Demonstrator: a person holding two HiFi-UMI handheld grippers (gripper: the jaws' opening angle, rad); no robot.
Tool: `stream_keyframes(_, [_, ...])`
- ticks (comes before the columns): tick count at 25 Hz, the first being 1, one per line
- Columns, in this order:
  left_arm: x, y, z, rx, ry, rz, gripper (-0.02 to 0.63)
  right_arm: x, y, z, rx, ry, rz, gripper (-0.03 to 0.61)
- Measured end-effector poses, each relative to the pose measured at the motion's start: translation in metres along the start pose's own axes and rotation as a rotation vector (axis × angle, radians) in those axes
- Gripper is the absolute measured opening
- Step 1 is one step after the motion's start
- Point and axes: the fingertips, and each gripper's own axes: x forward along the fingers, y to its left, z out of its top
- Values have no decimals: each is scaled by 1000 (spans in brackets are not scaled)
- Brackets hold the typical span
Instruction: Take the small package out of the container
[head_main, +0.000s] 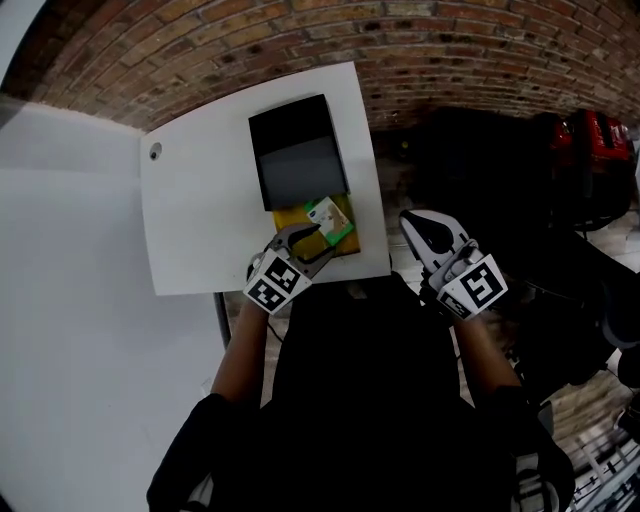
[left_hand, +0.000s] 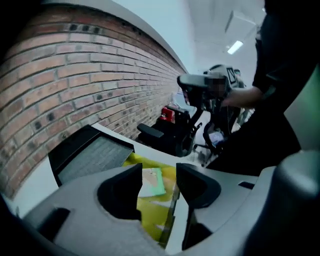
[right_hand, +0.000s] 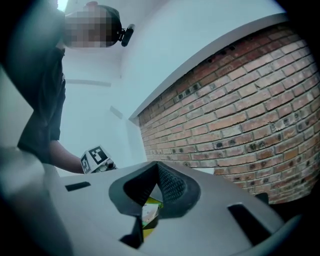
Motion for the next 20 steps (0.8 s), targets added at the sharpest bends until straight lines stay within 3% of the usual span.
stream_keyframes(3, [7, -2, -17, 213, 115, -47, 220, -2, -1, 3, 1, -9, 0, 6])
stream_keyframes(8, [20, 2, -30, 534, 213, -125, 242, -15, 1, -6, 5, -3, -24, 6])
stream_keyframes(20, [48, 16, -53, 1027, 367, -317, 278, -28, -13, -12, -12, 37, -89, 6])
